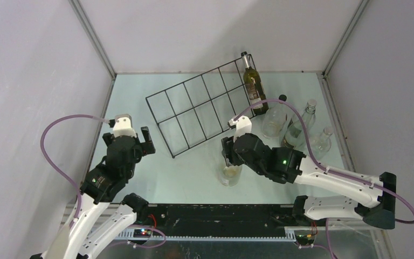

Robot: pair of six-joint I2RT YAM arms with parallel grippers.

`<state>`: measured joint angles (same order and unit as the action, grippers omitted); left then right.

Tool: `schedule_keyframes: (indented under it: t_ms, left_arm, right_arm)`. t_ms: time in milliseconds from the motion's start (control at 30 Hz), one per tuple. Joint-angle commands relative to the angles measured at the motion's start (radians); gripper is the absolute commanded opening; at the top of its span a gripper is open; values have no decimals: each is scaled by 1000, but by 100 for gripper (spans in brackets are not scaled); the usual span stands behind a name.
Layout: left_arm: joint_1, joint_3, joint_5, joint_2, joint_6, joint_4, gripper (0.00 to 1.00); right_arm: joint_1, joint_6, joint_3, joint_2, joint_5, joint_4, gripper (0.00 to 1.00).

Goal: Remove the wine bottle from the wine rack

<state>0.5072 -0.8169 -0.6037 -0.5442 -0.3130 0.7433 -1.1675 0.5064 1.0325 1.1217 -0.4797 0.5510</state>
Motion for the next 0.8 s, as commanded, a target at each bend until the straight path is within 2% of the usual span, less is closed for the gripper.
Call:
schedule_keyframes:
  t_ms: [0,400,667,733,767]
  left_arm:
    - [-7,9,-25,-4,20,-26,100]
    - [-7,10,-28,-10,21,-28,100]
    - [-7,11,-29,-11,23,-30,100]
    - [-7,12,-31,-13,23,-31,100]
    - [-7,12,-31,-15,23,-30,100]
  right_arm:
    - [-6,0,3,13,-40,-34,57]
    - [-6,-11,3,31,-50,-42,41]
    - [-8,-16,3,22,-69,-33,7]
    - [-7,-18,3,15,-87,-23,0]
    - [-6,-20,2,9,-102,-15,0]
